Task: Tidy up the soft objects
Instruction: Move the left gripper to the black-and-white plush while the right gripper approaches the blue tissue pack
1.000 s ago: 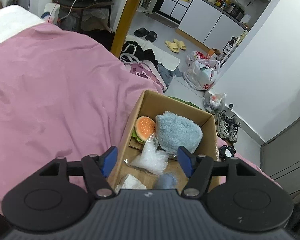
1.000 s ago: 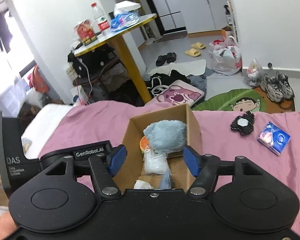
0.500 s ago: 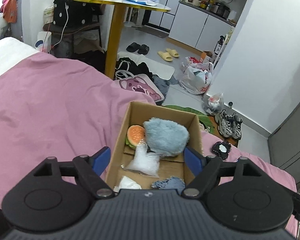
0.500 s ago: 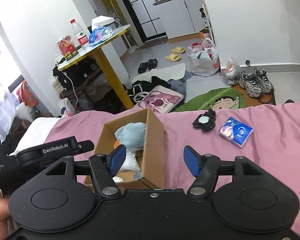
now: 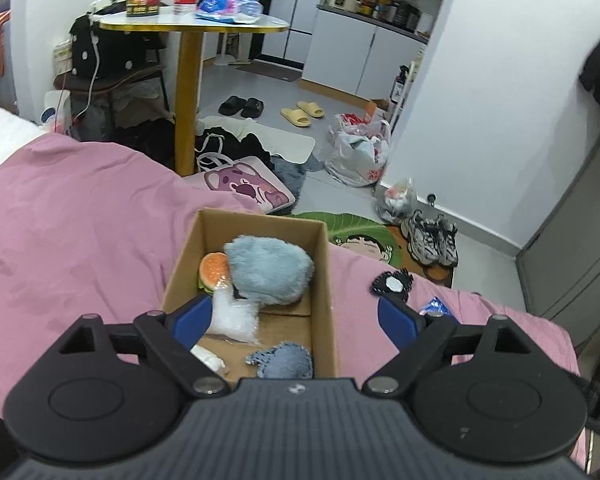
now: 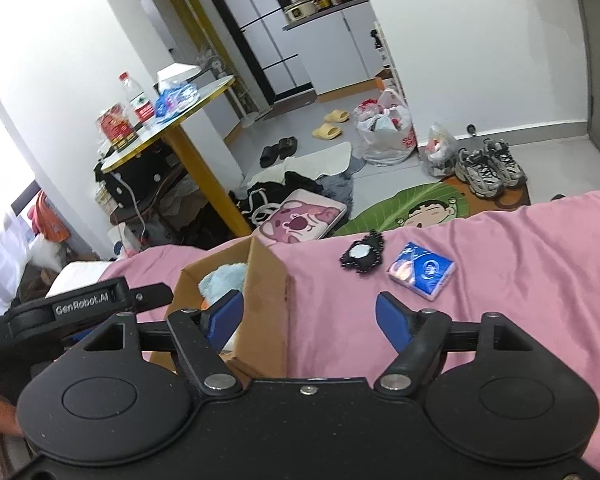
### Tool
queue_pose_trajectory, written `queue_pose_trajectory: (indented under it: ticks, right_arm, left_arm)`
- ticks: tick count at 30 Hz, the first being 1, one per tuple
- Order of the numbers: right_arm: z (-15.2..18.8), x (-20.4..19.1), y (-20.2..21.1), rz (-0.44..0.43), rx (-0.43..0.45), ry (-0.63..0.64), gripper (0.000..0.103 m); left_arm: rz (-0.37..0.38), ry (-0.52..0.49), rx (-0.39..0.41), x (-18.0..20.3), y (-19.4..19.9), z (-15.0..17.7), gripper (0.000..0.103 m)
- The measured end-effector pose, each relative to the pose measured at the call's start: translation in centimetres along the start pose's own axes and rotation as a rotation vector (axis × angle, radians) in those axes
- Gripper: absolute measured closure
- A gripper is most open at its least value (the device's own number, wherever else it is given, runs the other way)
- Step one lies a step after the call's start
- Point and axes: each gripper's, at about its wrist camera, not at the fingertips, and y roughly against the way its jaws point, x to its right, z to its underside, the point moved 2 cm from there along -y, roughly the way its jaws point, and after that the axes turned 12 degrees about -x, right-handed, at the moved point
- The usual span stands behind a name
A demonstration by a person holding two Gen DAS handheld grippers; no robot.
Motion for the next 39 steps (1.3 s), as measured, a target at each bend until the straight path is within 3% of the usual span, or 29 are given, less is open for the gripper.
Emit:
queue_pose_trajectory:
  ticks: [5, 8, 11, 21, 39]
  right_arm:
    - [0.1, 1.5, 0.4, 0.017, 0.032, 0.001, 0.006]
    - [0.0, 2.2, 0.4, 0.027, 0.03, 0.018, 0.004]
    - [-0.1, 2.8, 0.3, 0.046, 0.032, 0.035, 0.0]
    - [-0.6, 5.2, -0.2, 0.073, 0.049, 0.055, 0.0]
    - [-0.9, 11.5, -5.5, 0.058, 0.024, -0.071, 0.002]
  left_arm:
    - [-0.031, -0.035, -0.04, 1.8, -0.8, 0.1, 0.007]
    - [-0.035, -0.05, -0.035, 2.7, -0.9, 0.1, 0.007]
    - [-0.033, -0.062, -0.023, 3.6, -0.9, 0.0, 0.0]
    - [-0.007, -0.105, -0.033, 6.8, -2.1, -0.2, 0.0]
    - [-0.062, -0.155, -0.059, 12.2, -7.1, -1.7, 0.001]
